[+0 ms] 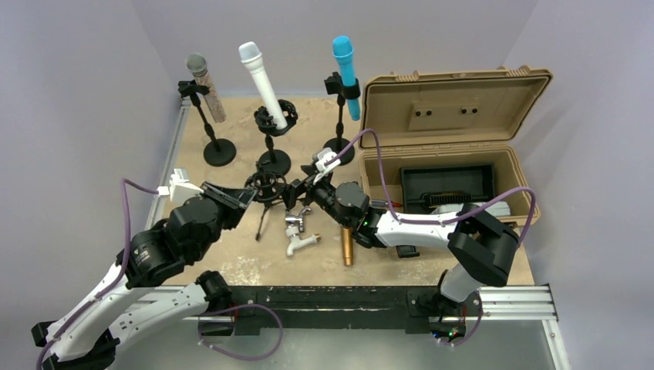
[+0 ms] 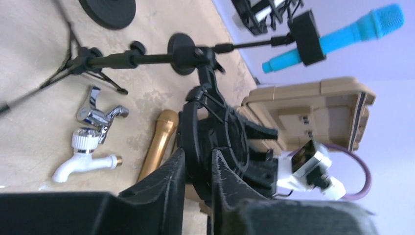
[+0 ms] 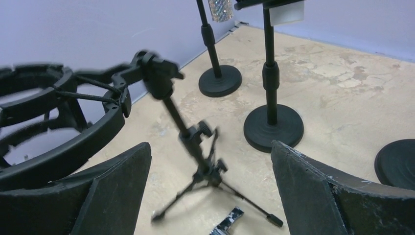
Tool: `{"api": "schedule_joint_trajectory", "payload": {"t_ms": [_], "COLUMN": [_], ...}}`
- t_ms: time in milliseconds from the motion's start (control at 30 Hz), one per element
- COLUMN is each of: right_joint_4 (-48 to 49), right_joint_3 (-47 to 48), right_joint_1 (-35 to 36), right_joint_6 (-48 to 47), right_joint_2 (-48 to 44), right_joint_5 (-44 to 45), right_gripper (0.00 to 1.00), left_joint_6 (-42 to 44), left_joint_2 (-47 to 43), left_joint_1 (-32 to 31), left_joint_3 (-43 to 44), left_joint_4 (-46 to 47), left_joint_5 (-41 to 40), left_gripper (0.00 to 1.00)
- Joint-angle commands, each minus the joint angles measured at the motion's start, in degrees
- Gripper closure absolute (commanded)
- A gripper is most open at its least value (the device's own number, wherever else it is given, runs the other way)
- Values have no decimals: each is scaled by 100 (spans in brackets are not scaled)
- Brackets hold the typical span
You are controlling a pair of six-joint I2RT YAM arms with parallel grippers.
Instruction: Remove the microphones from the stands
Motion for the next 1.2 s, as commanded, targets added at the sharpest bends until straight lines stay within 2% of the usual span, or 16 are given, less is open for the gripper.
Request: {"api": "schedule_joint_trajectory", "payload": {"t_ms": [0, 133, 233, 367, 433, 500, 567, 700, 800, 1033, 1167], "right_joint_4": [142, 146, 170, 165, 158, 159, 144, 98, 44, -49, -98], "right_joint_3": [-38, -57, -76, -46, -34, -18, 8, 58, 135, 262, 308], "right_joint_1": [-15, -15, -15, -15, -11, -15, -15, -15, -14, -15, -15], "right_joint_6": [-12, -61, -68, -86, -99, -120, -160, -220, -272, -280, -284], "right_joint_2": [-88, -137, -143, -84, -45, -20, 11, 68, 114, 286, 307], "right_joint_5": [107, 165, 146, 77, 50, 39, 32, -30, -155, -380, -466], "right_gripper": [10, 10, 10, 10, 10, 10, 10, 10, 10, 10, 11], "left_joint_6": [662, 1630, 2447, 3403, 3756, 3946, 4106, 4451, 4507, 4261, 4297], "left_joint_2": [308, 204, 168, 244, 289, 435, 653, 900, 1015, 1061, 1321], "left_joint_1": [24, 109, 544, 1590, 2055, 2394, 2565, 2744, 2835, 2978, 3160], "left_joint_3": [220, 218, 278, 333, 363, 477, 903, 1884, 2519, 3035, 3358], "left_joint_4": [-361, -346, -449, -572, -407, -350, -682, -1645, -2252, -2723, -3032], "left_joint_5": [-588, -664, -207, 1068, 1988, 2947, 3569, 3722, 3553, 3503, 3946], "left_gripper": [90, 95, 98, 100, 100, 100, 100, 100, 100, 100, 100]}}
